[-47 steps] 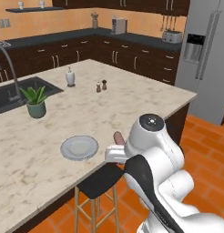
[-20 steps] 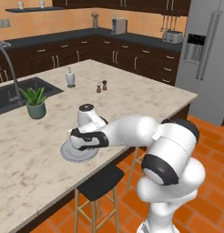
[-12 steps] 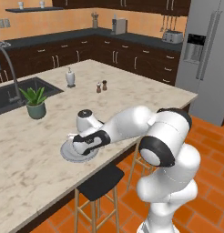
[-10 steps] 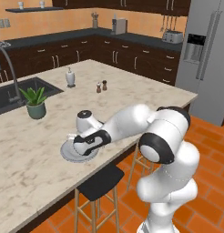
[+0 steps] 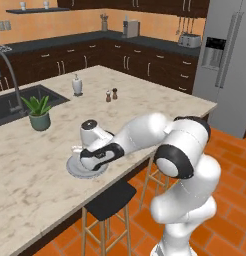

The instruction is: Place one bun and one sausage from the bowl on each plate.

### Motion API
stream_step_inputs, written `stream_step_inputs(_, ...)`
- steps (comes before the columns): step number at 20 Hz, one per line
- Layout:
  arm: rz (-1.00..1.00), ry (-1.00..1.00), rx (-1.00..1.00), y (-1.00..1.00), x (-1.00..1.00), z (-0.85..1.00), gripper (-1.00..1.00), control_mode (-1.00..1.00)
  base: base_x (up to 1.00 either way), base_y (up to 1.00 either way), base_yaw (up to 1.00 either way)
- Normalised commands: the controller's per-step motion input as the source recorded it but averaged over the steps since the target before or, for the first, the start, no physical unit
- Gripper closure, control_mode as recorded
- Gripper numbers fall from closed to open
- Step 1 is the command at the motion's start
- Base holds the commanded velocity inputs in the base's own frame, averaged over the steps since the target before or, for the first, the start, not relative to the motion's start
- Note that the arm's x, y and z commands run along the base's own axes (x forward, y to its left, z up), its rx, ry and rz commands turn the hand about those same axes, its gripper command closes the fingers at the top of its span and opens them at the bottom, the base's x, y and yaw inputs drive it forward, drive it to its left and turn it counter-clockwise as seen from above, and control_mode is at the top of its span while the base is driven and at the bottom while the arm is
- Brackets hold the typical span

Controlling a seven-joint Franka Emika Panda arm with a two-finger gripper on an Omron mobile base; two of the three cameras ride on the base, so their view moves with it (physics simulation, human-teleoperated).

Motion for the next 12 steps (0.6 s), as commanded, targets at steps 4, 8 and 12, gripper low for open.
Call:
stream_step_inputs(4,0.0,-0.2,0.07,-0.65,-0.98,0.99,-1.0,-1.0,0.0,0.0,0.0)
stream_step_inputs(8,0.0,-0.12,0.09,-0.99,-1.0,1.0,-1.0,-1.0,0.0,0.0,0.0)
stream_step_inputs(12,0.0,-0.03,0.09,-1.0,-1.0,0.48,-1.0,-1.0,0.0,0.0,0.0)
